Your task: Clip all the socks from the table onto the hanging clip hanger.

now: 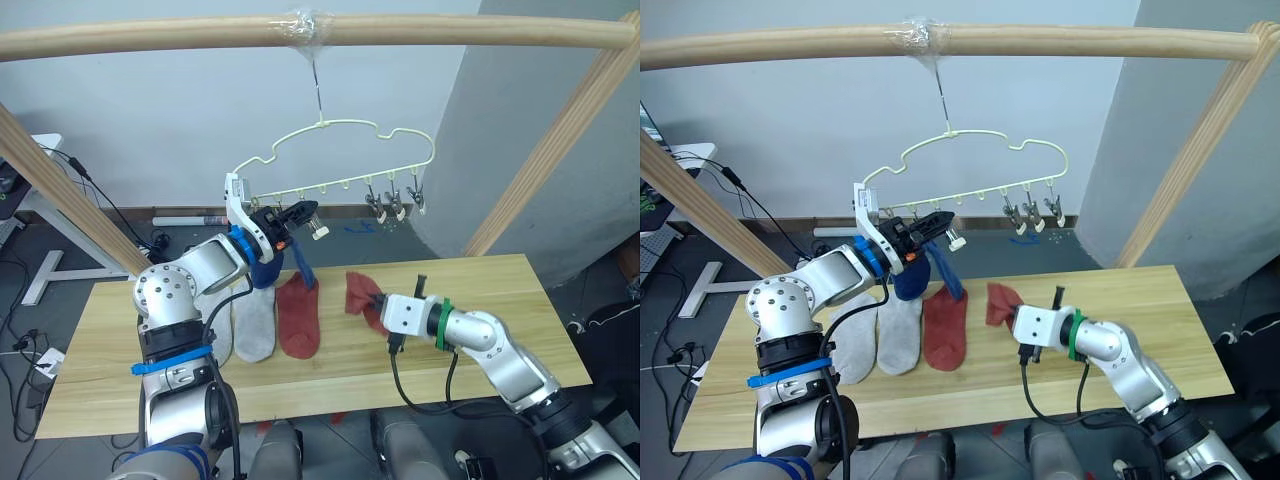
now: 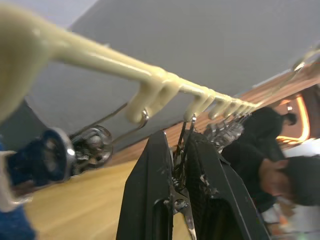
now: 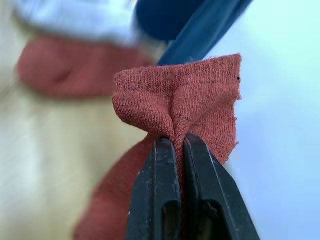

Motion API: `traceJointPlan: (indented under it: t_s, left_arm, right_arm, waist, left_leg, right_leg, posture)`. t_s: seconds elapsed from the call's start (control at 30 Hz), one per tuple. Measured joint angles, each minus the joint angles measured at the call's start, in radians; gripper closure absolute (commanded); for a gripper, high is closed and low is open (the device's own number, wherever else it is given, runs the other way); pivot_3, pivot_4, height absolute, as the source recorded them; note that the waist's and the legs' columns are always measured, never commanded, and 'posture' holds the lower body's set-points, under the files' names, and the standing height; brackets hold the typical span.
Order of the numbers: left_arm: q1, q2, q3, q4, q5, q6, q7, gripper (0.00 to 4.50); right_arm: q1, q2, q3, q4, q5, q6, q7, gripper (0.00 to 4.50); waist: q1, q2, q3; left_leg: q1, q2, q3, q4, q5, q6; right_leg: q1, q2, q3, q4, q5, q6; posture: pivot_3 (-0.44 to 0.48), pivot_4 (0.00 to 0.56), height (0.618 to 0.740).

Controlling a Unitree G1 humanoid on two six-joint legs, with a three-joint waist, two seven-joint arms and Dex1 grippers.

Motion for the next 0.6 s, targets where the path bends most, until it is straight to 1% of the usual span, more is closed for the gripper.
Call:
traceJointPlan:
  t_s: [0.13, 0.33, 0.6]
  left_arm:
    - [-0.001, 0.009, -0.009, 0.000, -0.011, 0.019, -0.002, 4.39]
    - [0.000, 0.013, -0.034, -0.003, -0.012, 0.019, -0.009, 4.39]
    - [0.005, 0.030, -0.050, -0.006, -0.008, 0.009, -0.028, 4.39]
  right_arm:
    - [-0.030, 0.006, 0.000, -0.025, -0.018, 0.011, 0.009, 4.46]
    - [-0.077, 0.046, 0.001, -0.036, -0.030, 0.037, 0.010, 4.46]
    - [-0.102, 0.047, 0.002, -0.037, -0.039, 0.052, 0.028, 4.46]
  waist:
    - [0.002, 0.000, 0.000]
    - [0.002, 0.000, 0.000]
    - [0.002, 0.000, 0.000]
  left_leg:
    - [-0.001, 0.000, 0.000, 0.000, 0.000, 0.000]
    - [-0.001, 0.000, 0.000, 0.000, 0.000, 0.000]
    - [-0.001, 0.000, 0.000, 0.000, 0.000, 0.000]
  right_leg:
    - [0.000, 0.000, 0.000, -0.001, 0.000, 0.000]
    - [0.000, 0.000, 0.000, -0.001, 0.000, 0.000]
    - [0.000, 0.000, 0.000, -0.001, 0.000, 0.000]
  posture:
    - [-0.037, 0.210, 0.740]
    - [-0.037, 0.210, 0.740]
    - [-0.037, 0.210, 0.740]
